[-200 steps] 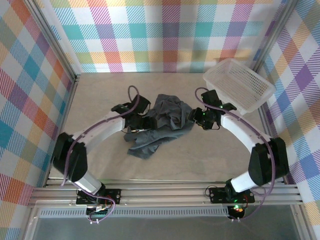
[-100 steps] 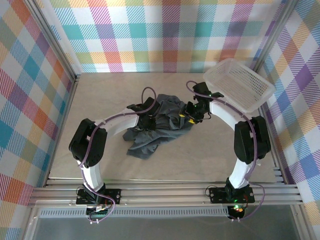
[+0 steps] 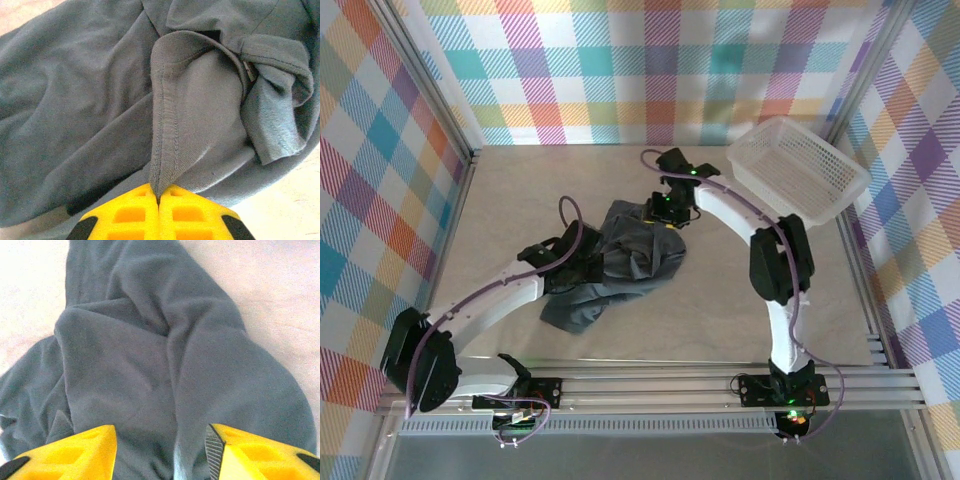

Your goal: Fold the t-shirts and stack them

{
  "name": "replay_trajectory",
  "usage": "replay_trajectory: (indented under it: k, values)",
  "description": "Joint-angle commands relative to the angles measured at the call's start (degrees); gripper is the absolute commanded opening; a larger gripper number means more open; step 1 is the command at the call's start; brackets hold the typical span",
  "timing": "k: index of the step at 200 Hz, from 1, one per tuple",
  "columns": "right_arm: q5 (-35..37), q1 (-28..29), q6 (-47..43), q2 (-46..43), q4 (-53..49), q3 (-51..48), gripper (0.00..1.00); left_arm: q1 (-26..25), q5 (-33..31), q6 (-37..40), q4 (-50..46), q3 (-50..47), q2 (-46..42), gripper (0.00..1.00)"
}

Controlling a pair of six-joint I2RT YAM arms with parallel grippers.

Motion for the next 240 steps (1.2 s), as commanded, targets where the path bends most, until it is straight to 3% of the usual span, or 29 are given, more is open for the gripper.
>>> replay_trajectory:
  k: [1,34,67,100,131,145,158,207,225,240]
  values:
    - [2.7,4.4,-8.9,4.1,-4.8,5.4,0.55,-0.5,-0.3,-2.2,-1.8,-2.1,-0.2,0.00]
    - [2.5,9.4,-13.2,8.5,-6.4,8.9,0.59,-0.4,-0.9,-3.9,-1.8,-2.9,-0.3,0.00]
    - [4.4,10.9,-11.8,11.0,-7.4,9.2,0.59,-0.4,-0.8,-4.4,-2.1,-3.7,-1.3,0.00]
    - [10.4,10.2,-10.2,13.1,-9.0,12.8,0.44,-0.4,0.2,-4.5,-2.7,-4.2,-2.6,0.00]
    - [11.5,7.9,-9.2,13.5,-10.0,16.1,0.29,-0.4,0.4,-5.2,-3.2,-5.2,-4.3,0.00]
    - [11.1,6.6,-8.8,13.0,-10.0,16.1,0.12,-0.4,0.3,-5.5,-3.3,-5.4,-4.8,0.00]
    - [10.4,5.0,-8.0,12.3,-10.4,15.6,0.04,-0.4,0.0,-5.8,-3.4,-5.3,-5.2,0.00]
    - [7.9,0.3,-7.4,5.5,-7.6,11.4,0.03,-0.4,-0.9,-6.1,-3.5,-3.6,-4.4,0.00]
    - [6.0,-0.7,-8.5,2.7,-6.6,9.1,0.16,-0.4,-1.1,-6.1,-3.4,-2.9,-3.6,0.00]
    - [6.1,-0.9,-9.4,-0.4,-5.9,5.0,0.19,-0.4,-1.1,-6.0,-3.4,-2.7,-2.7,0.00]
